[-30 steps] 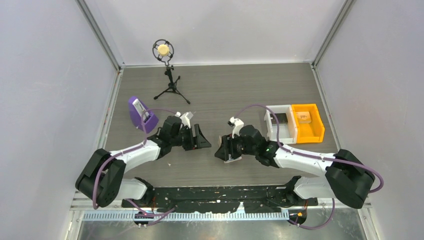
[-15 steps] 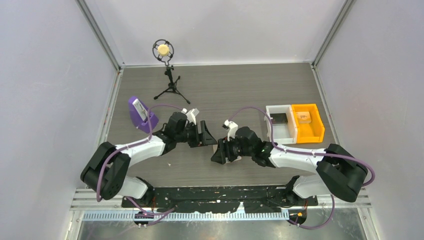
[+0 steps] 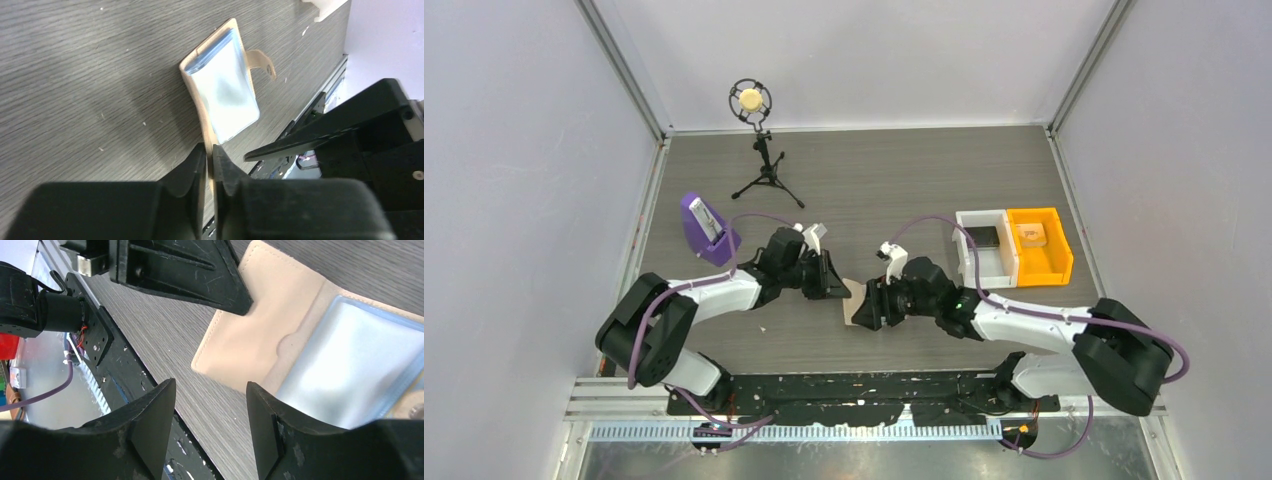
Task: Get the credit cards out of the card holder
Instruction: Open the card holder at the center of the board.
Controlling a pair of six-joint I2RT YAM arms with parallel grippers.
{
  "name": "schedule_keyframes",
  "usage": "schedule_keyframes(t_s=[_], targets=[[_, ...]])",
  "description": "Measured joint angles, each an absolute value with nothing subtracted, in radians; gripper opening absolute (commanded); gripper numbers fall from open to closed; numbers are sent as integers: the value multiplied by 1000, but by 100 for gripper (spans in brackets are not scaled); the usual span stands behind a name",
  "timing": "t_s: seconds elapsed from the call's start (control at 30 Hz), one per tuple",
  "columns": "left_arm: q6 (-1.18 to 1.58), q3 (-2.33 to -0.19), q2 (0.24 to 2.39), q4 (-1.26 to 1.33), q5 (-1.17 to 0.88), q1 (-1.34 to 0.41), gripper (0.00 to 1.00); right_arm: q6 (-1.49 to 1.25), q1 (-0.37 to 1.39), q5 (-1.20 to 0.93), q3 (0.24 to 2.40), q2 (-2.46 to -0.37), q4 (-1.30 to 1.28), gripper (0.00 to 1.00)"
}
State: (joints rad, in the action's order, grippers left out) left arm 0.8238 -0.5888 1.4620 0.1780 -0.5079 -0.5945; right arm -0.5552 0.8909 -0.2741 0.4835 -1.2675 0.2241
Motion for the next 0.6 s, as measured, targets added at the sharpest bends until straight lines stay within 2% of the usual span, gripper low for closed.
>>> schedule_keyframes(t_s=[0.1, 0.3, 0.6], targets=[[806, -589, 1462, 150, -506, -595, 0, -555, 888, -244, 476, -1205, 172, 61], [773, -587, 1431, 90, -498, -595, 0, -562, 860, -159, 476, -1120, 72, 60], [750, -559, 1367, 47, -469, -595, 3, -616, 836, -82, 476, -1149, -28, 60]])
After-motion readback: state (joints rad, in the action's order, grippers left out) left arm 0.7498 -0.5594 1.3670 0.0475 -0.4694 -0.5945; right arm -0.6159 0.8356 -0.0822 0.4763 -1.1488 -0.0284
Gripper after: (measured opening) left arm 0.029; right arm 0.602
